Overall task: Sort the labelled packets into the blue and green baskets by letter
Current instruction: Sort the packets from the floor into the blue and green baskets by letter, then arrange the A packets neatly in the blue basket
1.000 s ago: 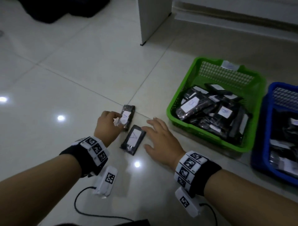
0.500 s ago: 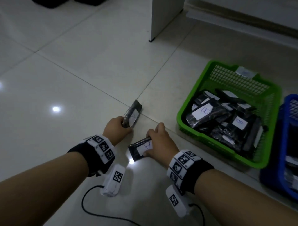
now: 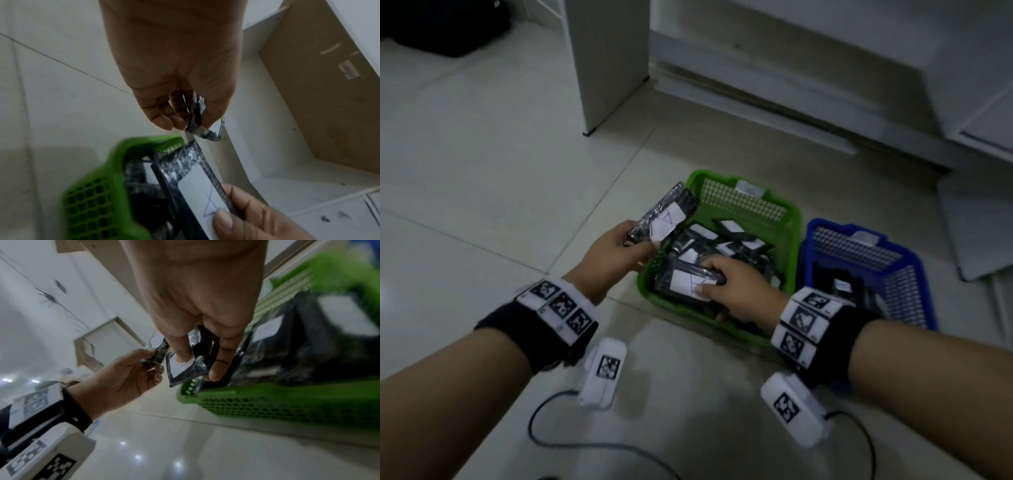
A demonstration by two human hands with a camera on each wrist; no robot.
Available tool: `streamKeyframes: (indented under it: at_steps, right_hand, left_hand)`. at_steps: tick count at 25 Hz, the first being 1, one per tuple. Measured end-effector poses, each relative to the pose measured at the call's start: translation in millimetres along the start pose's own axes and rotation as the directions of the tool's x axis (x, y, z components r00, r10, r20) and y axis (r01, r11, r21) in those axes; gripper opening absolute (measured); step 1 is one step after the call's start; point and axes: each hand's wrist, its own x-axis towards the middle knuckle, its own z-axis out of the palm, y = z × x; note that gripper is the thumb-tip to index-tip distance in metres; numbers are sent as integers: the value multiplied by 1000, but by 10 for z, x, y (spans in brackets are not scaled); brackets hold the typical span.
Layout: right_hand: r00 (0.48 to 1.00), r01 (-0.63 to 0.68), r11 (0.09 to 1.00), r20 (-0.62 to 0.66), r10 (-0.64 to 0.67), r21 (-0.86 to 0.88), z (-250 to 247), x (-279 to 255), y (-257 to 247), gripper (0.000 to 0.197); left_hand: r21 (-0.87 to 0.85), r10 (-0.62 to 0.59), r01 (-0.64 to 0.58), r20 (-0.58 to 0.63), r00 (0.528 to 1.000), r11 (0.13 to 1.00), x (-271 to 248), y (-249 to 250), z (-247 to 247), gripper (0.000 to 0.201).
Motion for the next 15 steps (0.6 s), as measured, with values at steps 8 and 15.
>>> streamKeyframes:
  at_steps: [8,15]
  right_hand:
    - [982,-175,978,55,182,-117,-1368,-287,619,23]
    - [962,-67,886,207,180,-459,-2016,-620,1666,17]
  left_hand:
    - [221,-21,-41,271,962,974,277,614,1210,15]
    - [262,-160,54,403,901,963,227,626,2176,61]
